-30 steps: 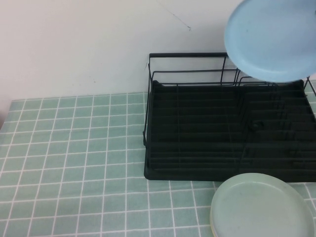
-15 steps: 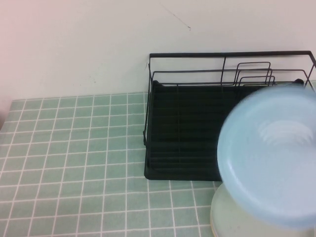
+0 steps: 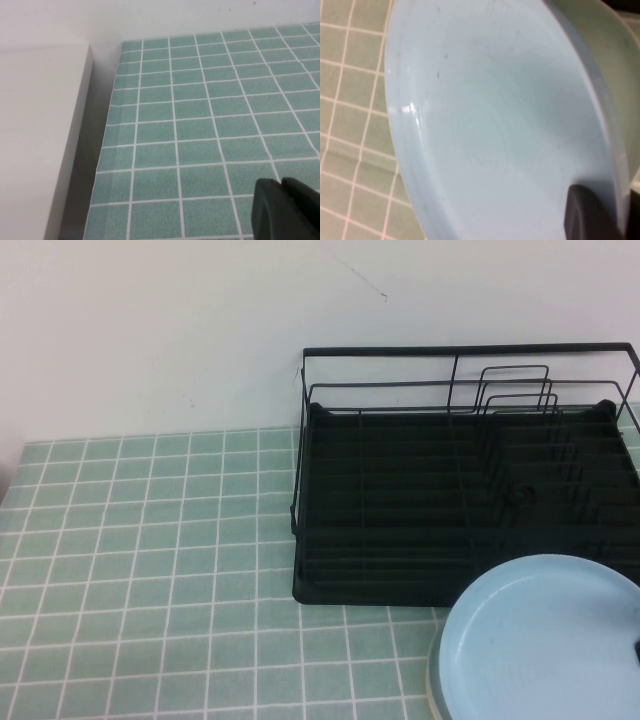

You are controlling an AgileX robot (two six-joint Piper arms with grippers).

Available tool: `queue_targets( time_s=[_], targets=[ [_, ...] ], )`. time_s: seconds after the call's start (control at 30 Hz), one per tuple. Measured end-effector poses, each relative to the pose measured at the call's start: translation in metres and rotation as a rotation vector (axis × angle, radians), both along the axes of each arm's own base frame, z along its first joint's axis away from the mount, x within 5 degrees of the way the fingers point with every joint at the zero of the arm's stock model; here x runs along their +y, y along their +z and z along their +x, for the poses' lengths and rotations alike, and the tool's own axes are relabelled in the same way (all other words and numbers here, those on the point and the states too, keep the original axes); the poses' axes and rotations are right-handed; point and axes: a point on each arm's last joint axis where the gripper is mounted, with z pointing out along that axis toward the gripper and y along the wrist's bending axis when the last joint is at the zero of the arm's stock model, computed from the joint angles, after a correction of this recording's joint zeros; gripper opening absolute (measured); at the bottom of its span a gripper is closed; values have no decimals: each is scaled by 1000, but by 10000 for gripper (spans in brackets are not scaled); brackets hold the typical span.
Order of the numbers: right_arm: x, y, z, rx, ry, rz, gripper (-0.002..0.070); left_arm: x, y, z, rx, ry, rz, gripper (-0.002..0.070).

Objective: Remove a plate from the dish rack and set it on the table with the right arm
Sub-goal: Place the plate from the table

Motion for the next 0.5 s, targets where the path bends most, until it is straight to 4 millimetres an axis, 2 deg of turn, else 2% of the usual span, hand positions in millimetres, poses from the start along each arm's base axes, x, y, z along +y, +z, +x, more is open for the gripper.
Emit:
queue_targets(
  time_s=[0.5],
  targets=[
    [0, -36, 27, 75, -16, 14, 81, 0, 0, 0, 0, 0, 0, -3]
  ],
)
